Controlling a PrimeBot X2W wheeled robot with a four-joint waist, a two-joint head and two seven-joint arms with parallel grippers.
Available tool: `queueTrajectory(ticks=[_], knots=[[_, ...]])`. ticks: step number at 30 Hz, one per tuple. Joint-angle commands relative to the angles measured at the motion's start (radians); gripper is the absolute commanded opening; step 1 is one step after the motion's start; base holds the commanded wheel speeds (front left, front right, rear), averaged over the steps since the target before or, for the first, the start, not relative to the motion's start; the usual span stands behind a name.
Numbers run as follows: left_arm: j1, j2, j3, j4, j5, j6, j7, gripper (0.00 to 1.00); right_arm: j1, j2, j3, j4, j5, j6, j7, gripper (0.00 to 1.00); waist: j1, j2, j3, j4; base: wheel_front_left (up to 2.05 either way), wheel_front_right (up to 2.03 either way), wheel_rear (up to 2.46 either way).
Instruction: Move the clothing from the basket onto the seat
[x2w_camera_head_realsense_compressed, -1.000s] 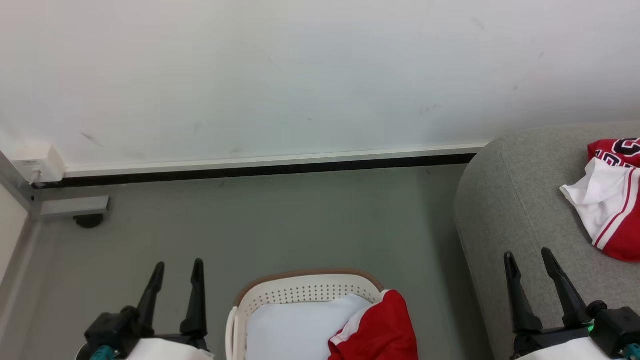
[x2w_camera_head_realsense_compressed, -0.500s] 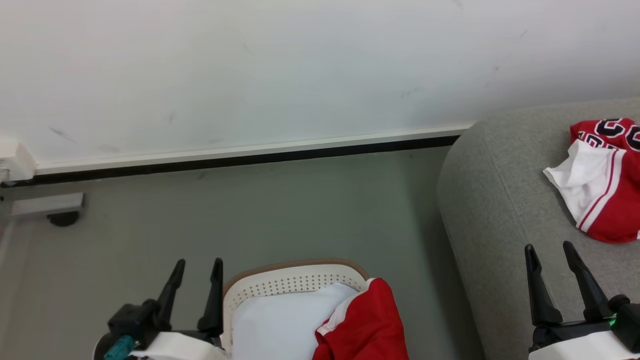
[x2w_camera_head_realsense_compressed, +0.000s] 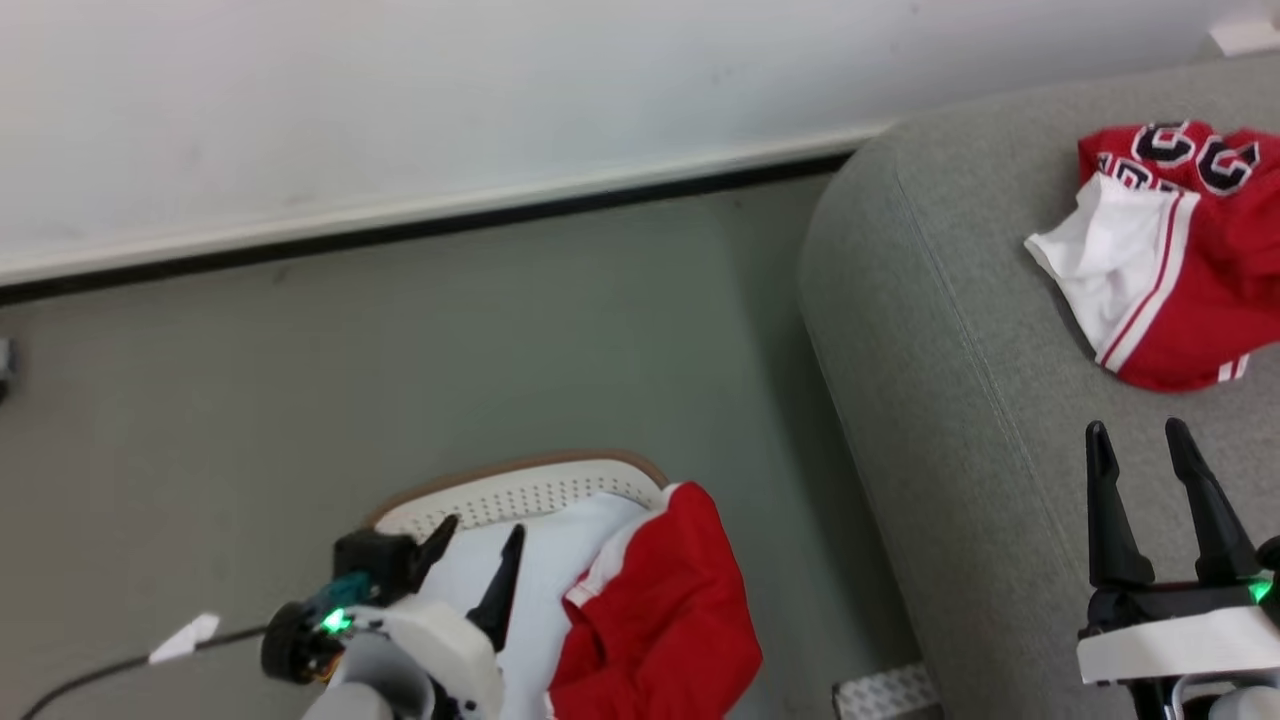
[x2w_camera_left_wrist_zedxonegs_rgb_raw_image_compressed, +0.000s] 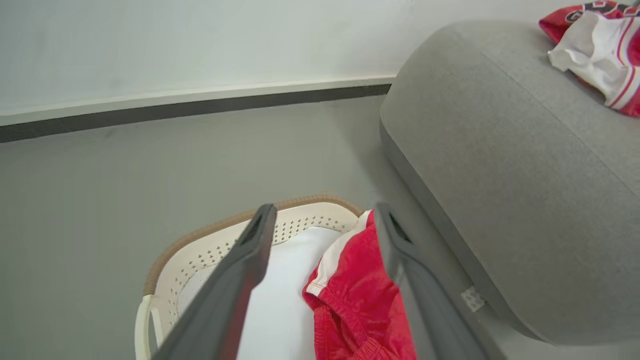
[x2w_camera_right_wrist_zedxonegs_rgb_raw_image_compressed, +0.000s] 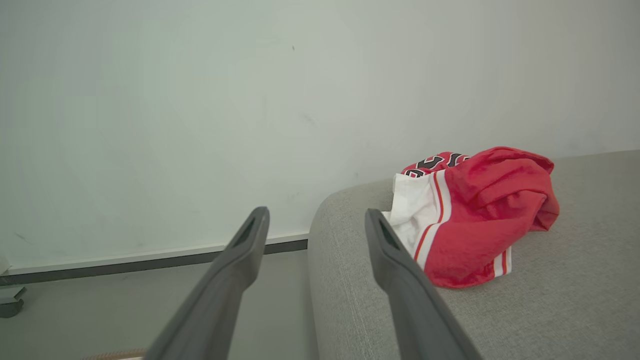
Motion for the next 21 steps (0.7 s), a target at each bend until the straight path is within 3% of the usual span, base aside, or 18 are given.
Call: queueTrajectory(ticks=[1,10,11,21], knots=[[-0.038,0.026,-0.046,0.014,-0.029,-0.004,0.013,1.00,-0.023,0.008,-0.006,-0.008,0.000,-0.002,0.000,1.00,-0.0001,-0.0001,0.073,-0.053,0.00,0.00,0.00],[-0.159,0.147,-0.359,0.117,-0.253,-0.004,0.160,1.00,-0.070,0.053,-0.021,-0.025,0.003,-0.002,0.000,1.00,-0.0001,-0.0001,0.202,-0.134,0.00,0.00,0.00],[-0.159,0.147,-0.359,0.117,-0.253,-0.004,0.160,1.00,-0.070,0.053,-0.021,-0.025,0.003,-0.002,0.000,1.00,-0.0001,-0.0001,0.202,-0.134,0.00,0.00,0.00],[-0.299,0.290,-0.704,0.136,-0.474,-0.004,0.335,1.00,-0.115,0.084,-0.004,-0.031,0.014,-0.002,0.000,1.00,-0.0001,-0.0001,0.320,-0.202,0.00,0.00,0.00]])
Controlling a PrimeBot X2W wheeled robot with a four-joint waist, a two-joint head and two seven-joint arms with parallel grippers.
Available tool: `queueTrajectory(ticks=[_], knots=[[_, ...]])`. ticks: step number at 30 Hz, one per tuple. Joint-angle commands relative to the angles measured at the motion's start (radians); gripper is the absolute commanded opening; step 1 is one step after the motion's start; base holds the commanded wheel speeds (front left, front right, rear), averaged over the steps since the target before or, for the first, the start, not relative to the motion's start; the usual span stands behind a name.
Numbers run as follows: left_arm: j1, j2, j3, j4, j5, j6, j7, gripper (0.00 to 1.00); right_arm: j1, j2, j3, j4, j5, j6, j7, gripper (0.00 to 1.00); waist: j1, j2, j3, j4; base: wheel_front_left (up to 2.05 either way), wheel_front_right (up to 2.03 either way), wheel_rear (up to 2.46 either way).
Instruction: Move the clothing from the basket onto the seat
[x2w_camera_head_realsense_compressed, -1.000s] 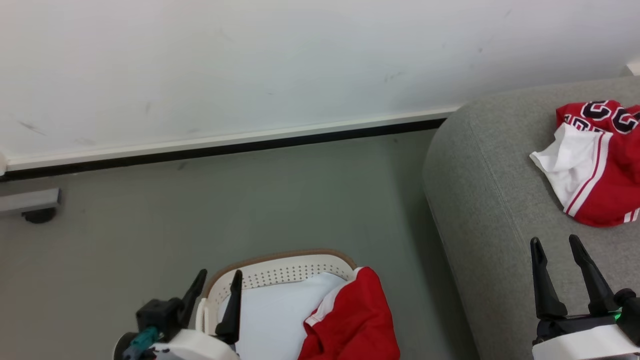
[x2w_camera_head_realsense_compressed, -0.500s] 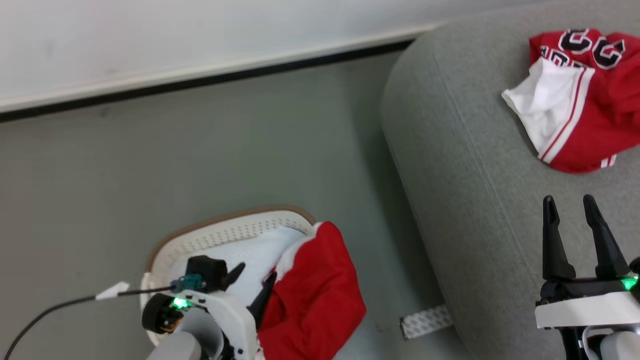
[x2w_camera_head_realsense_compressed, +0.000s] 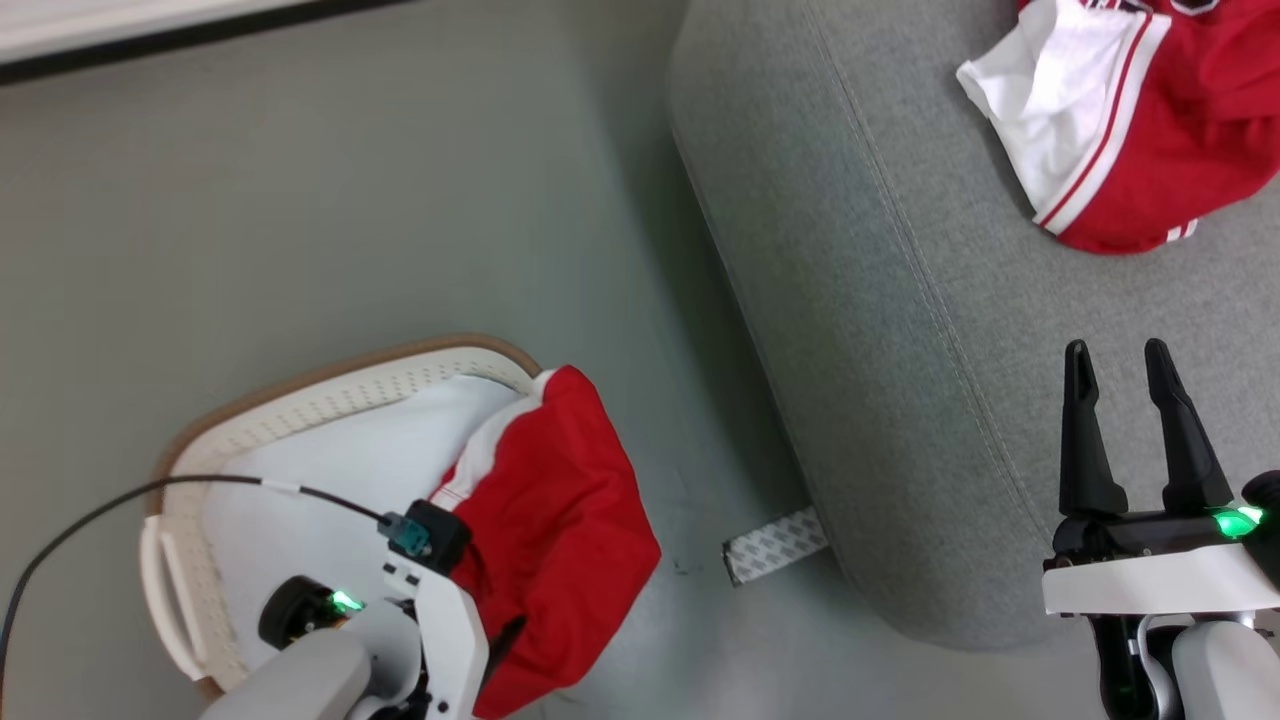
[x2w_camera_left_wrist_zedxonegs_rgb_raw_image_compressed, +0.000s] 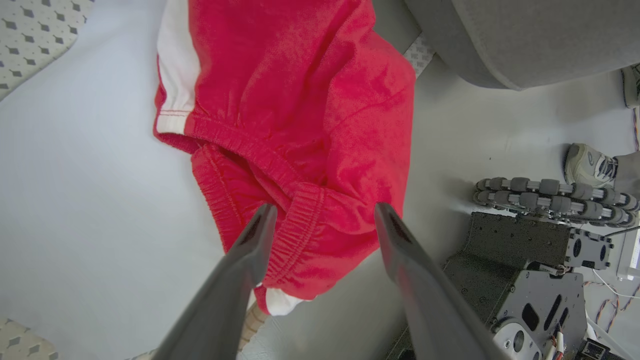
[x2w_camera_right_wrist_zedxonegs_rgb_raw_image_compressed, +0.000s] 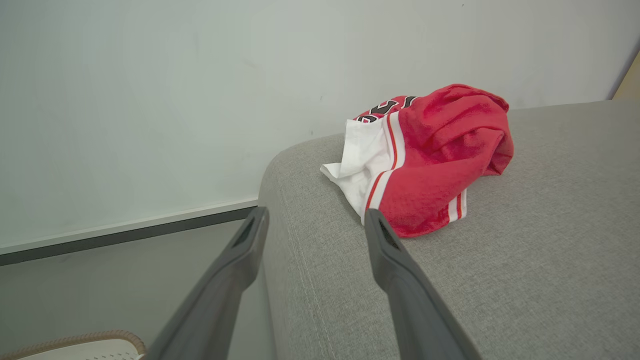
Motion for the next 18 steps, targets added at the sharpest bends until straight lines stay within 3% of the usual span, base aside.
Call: queueTrajectory(ticks=[1,6,14,15,16,18], knots=[[-0.018,0.012,-0.016,0.008,-0.026,-0.003,0.009,1.00,-0.011,0.005,0.003,-0.002,0.005,-0.002,0.000,1.00,-0.0001,-0.0001,0.039,-0.031,0.00,0.00,0.00],[-0.082,0.045,-0.110,0.048,-0.092,-0.003,0.047,1.00,-0.025,0.010,0.022,0.001,0.028,-0.002,0.000,1.00,-0.0001,-0.0001,0.088,-0.058,0.00,0.00,0.00],[-0.138,0.039,-0.228,0.106,-0.176,-0.003,0.083,1.00,-0.038,0.010,0.044,-0.012,0.069,-0.002,0.000,1.00,-0.0001,-0.0001,0.121,-0.076,0.00,0.00,0.00],[-0.143,0.040,-0.240,0.109,-0.187,-0.003,0.081,0.77,-0.038,0.010,0.044,-0.012,0.072,-0.002,0.000,1.00,-0.0001,-0.0001,0.122,-0.077,0.00,0.00,0.00],[-0.148,0.041,-0.249,0.112,-0.197,-0.003,0.077,0.45,-0.038,0.010,0.044,-0.012,0.073,-0.002,0.000,1.00,-0.0001,-0.0001,0.122,-0.077,0.00,0.00,0.00],[-0.156,0.042,-0.267,0.117,-0.212,-0.003,0.071,0.00,-0.038,0.010,0.043,-0.010,0.075,-0.002,0.000,1.00,-0.0001,-0.0001,0.123,-0.077,0.00,0.00,0.00]])
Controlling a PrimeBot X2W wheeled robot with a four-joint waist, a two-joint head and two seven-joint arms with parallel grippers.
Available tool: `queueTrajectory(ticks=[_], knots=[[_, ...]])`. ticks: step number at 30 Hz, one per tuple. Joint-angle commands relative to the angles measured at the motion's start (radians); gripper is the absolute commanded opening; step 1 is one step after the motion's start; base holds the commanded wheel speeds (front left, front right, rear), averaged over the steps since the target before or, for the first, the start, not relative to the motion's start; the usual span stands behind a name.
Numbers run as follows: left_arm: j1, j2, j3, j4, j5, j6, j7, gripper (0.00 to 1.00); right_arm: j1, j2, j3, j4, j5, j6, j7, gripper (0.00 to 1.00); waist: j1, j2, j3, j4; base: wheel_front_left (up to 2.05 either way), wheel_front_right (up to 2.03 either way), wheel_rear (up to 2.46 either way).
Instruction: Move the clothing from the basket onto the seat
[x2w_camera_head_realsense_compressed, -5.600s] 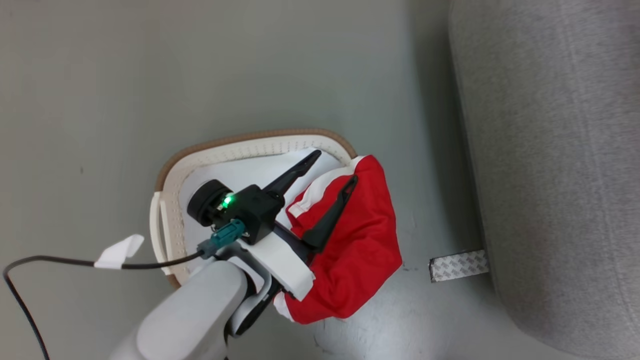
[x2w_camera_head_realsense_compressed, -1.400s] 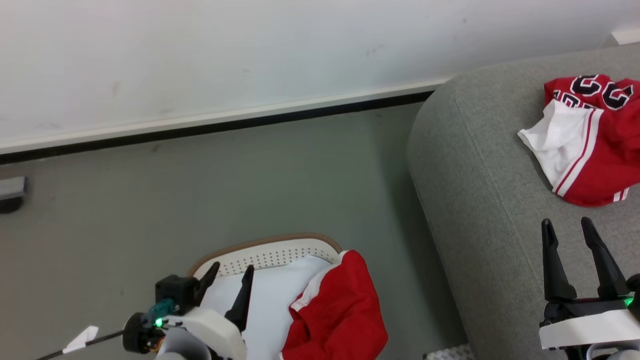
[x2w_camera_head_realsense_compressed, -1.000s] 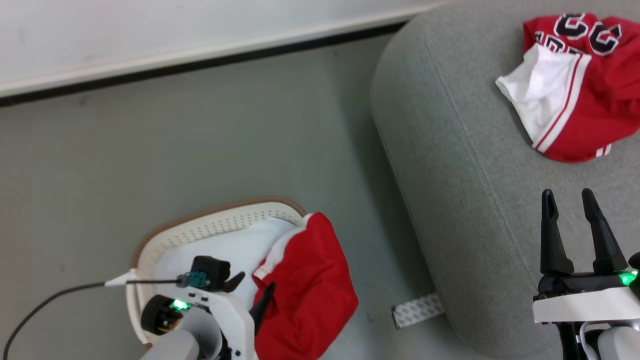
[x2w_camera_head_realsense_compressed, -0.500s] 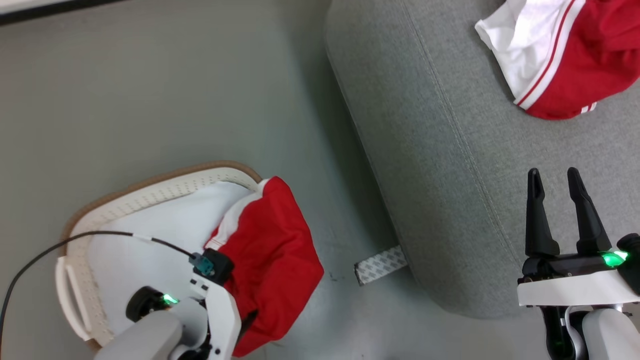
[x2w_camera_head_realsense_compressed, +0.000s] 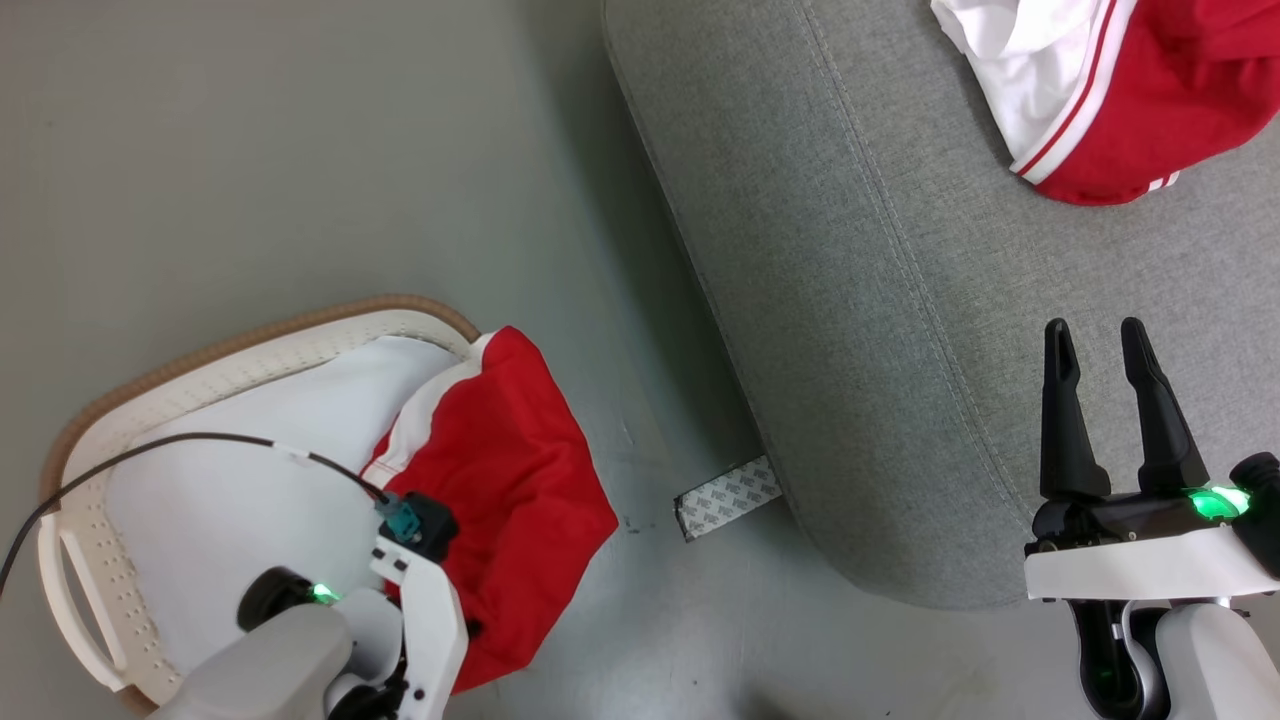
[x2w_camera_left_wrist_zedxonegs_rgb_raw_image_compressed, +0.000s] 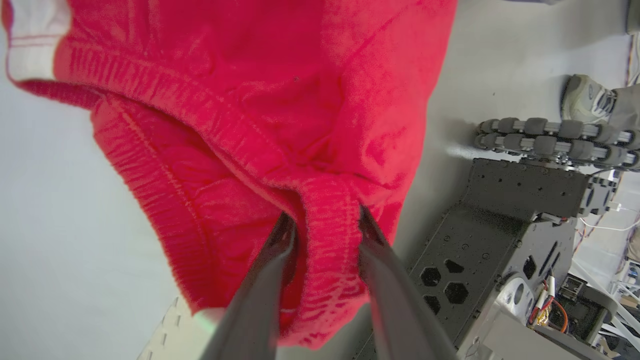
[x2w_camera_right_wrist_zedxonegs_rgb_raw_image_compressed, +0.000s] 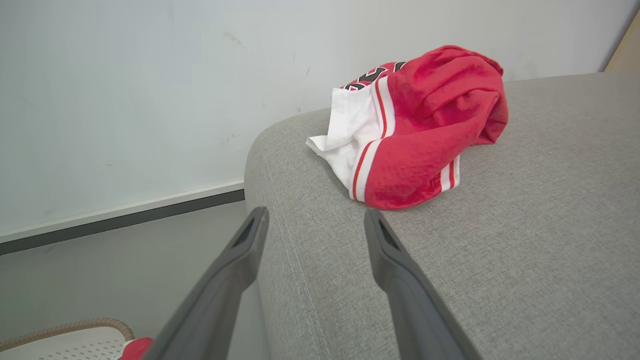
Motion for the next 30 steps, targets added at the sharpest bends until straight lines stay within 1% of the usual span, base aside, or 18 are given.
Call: queueTrajectory(ticks=[1,10,15,24,30], knots=[[-0.010,0.003,-0.009,0.005,-0.014,-0.002,-0.006,0.00,-0.007,0.001,0.000,0.000,0.009,-0.002,0.000,1.00,-0.0001,0.0000,0.000,0.000,0.00,0.00,0.00],[-0.025,-0.008,-0.048,0.017,-0.060,-0.002,-0.028,0.00,-0.010,0.001,0.000,0.007,0.005,-0.002,0.000,1.00,-0.0001,0.0000,-0.011,0.005,0.00,0.00,0.00],[-0.022,-0.026,-0.056,0.013,-0.070,-0.003,-0.056,0.00,-0.005,0.001,-0.010,0.018,-0.015,-0.002,0.000,1.00,-0.0001,0.0000,-0.049,0.020,0.00,0.00,0.00],[0.012,-0.091,-0.063,-0.012,-0.085,-0.003,-0.162,0.00,0.020,-0.001,-0.034,0.031,-0.081,-0.002,0.000,1.00,-0.0001,0.0000,-0.209,0.081,0.00,0.00,0.00],[0.042,-0.132,-0.063,-0.026,-0.112,-0.003,-0.270,0.00,0.053,-0.038,-0.033,0.046,-0.101,-0.002,0.000,1.00,-0.0001,0.0000,-0.339,0.135,0.00,0.00,0.00]])
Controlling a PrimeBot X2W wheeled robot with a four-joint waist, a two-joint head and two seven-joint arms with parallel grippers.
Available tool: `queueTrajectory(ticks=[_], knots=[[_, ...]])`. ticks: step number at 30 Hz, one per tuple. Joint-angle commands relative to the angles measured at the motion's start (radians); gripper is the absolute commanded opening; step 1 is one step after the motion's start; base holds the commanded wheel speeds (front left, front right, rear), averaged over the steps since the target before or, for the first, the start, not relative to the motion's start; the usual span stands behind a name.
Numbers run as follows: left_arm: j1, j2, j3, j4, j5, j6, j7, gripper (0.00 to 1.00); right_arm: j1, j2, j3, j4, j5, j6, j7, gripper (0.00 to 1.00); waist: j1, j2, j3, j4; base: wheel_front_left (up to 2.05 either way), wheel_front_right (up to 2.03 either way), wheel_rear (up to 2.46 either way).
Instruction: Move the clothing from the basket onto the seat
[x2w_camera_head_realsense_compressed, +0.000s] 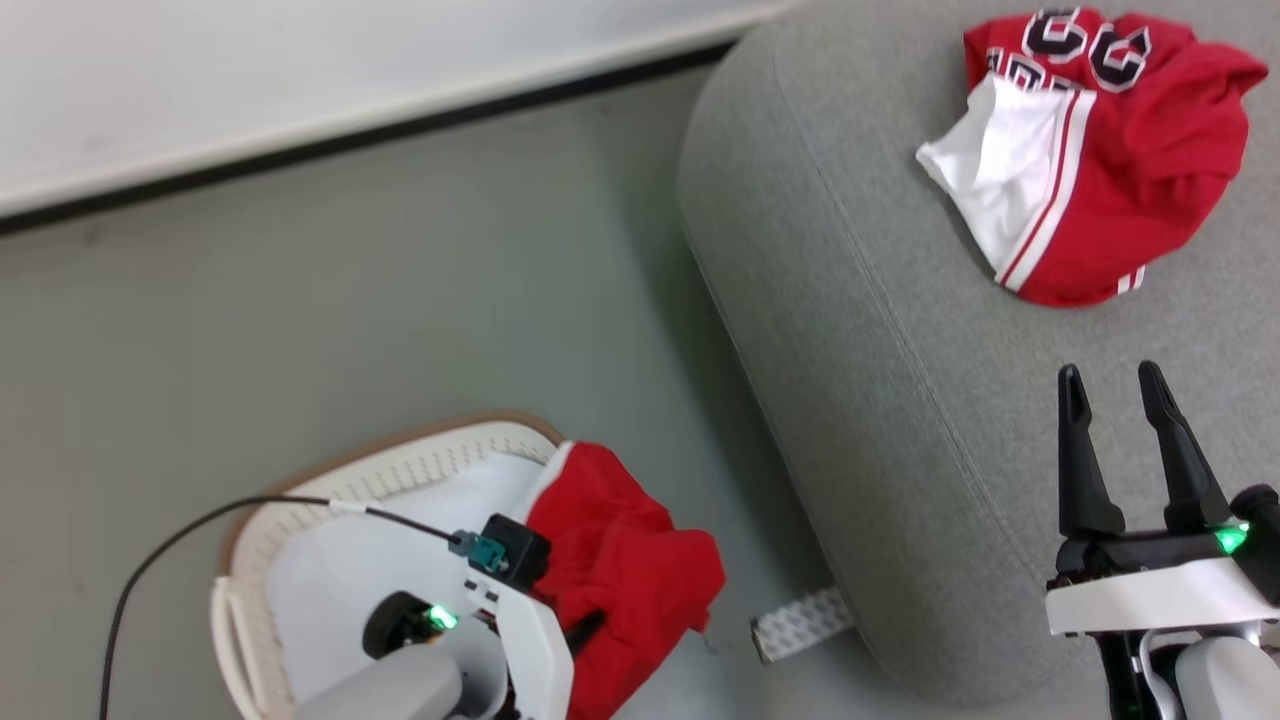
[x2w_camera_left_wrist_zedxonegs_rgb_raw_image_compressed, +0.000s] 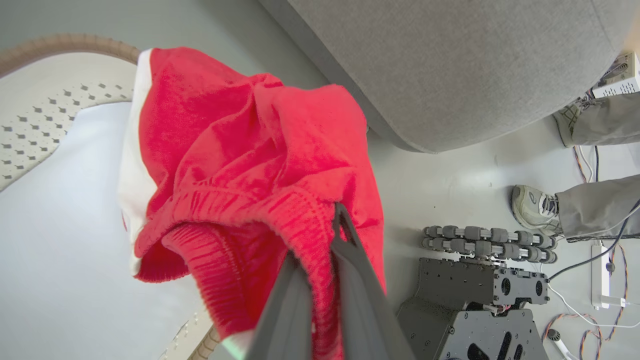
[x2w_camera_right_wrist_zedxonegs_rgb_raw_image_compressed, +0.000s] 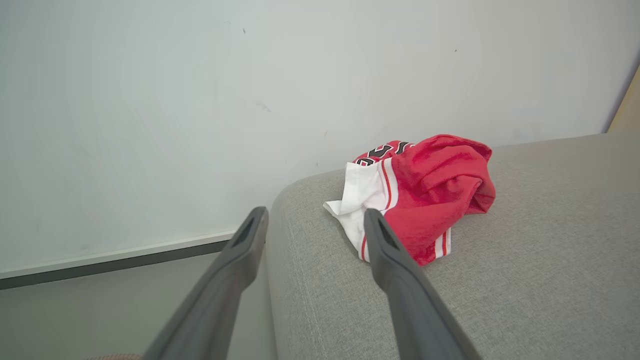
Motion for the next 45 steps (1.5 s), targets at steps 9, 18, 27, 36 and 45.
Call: queueTrajectory(ticks=[9,18,27,36,45], knots=[[0.047,-0.039,-0.001,-0.021,-0.043,-0.003,-0.171,0.00,0.071,-0.067,0.018,0.030,0.005,-0.002,0.000,1.00,0.0001,0.0000,-0.242,0.140,0.00,0.00,0.00],[0.001,-0.040,0.005,-0.063,-0.026,-0.003,-0.270,0.00,0.112,-0.068,0.049,0.044,0.029,-0.002,0.000,1.00,0.0001,0.0000,-0.348,0.215,0.00,0.00,0.00],[-0.090,-0.013,0.099,-0.131,0.035,0.047,-0.303,0.00,0.121,-0.048,0.118,0.058,0.052,-0.002,0.000,1.00,0.0001,0.0000,-0.382,0.264,0.00,0.00,0.00],[-0.120,0.054,0.266,-0.360,0.126,0.142,-0.303,0.00,0.126,-0.029,0.190,0.069,0.063,-0.002,0.001,1.00,0.0001,0.0000,-0.388,0.304,0.00,0.00,0.00],[-0.082,0.093,0.320,-0.492,0.148,0.210,-0.303,0.00,0.106,-0.035,0.265,0.077,0.067,-0.002,0.001,1.00,0.0001,0.0000,-0.388,0.333,0.00,0.00,0.00]])
